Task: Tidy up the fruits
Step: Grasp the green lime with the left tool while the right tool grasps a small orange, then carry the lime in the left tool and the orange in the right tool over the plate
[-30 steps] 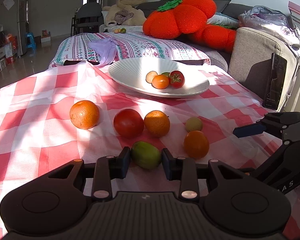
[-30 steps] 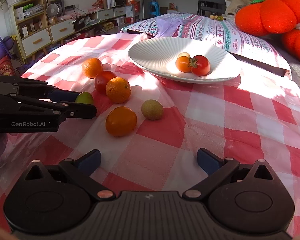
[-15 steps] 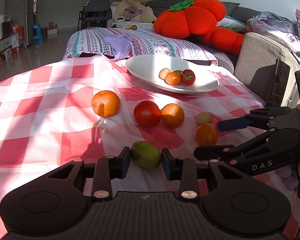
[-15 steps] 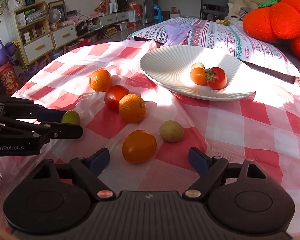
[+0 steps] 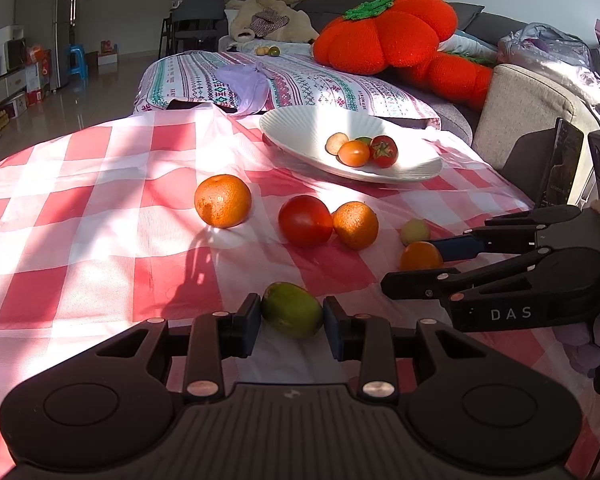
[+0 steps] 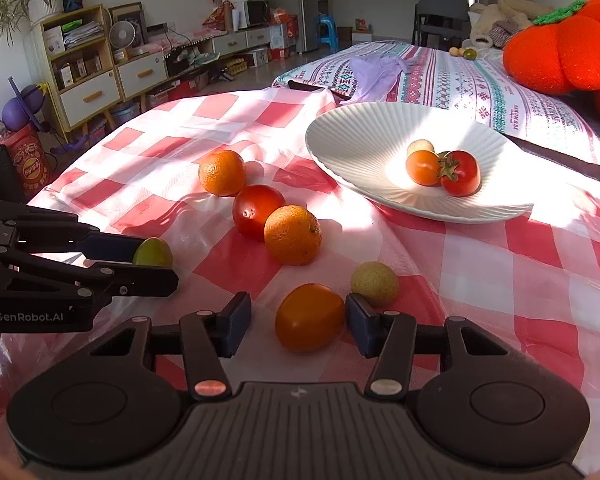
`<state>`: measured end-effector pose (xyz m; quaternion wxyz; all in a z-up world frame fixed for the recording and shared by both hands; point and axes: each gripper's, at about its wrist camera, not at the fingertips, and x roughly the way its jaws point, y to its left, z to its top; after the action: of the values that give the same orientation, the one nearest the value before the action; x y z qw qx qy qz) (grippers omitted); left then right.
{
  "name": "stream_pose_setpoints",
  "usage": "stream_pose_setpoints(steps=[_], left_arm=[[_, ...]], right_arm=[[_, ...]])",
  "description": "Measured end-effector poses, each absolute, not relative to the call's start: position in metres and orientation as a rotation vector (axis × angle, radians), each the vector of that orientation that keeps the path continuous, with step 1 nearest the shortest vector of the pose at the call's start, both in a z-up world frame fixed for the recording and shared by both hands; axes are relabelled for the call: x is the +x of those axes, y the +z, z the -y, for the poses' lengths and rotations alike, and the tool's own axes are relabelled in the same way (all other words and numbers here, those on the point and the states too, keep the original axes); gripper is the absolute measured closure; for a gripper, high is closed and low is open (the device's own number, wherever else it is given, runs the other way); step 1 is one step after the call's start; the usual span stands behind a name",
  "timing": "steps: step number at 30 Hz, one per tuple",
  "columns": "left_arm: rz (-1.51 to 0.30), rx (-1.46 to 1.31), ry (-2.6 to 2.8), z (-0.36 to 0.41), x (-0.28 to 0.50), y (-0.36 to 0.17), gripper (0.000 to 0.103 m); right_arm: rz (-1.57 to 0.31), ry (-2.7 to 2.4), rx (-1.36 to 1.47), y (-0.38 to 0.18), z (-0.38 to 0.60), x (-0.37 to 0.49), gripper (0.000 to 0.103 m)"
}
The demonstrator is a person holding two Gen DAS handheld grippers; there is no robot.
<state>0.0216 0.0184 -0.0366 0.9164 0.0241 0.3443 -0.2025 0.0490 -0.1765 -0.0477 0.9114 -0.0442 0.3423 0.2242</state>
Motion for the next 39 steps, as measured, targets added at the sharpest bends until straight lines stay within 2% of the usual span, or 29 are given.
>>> stream_pose_setpoints(steps=[4, 5, 20, 39], left_arm=[[-0.717, 0.054, -0.413, -0.017, 0.023, -0.038, 0.056], [-0.718, 0.055, -0.413, -0.016, 0.023, -0.038, 0.056], [-0.774, 0.008, -0.449, -0.008, 0.031, -0.030, 0.056], [-0.759, -0.033, -0.475, 0.024, 0.059, 0.004, 0.056]], right_arm=[[-0.707, 0.472, -0.103, -0.047, 0.178, 0.048, 0.072], [-0.707, 0.475, -0.103, -0.047, 0.179, 0.048, 0.072], [-0.791, 0.454, -0.029, -0.030, 0.196, 0.047, 0.074], [-0.752, 0.338, 0.108, 0.006, 0.255, 0.083, 0.074]])
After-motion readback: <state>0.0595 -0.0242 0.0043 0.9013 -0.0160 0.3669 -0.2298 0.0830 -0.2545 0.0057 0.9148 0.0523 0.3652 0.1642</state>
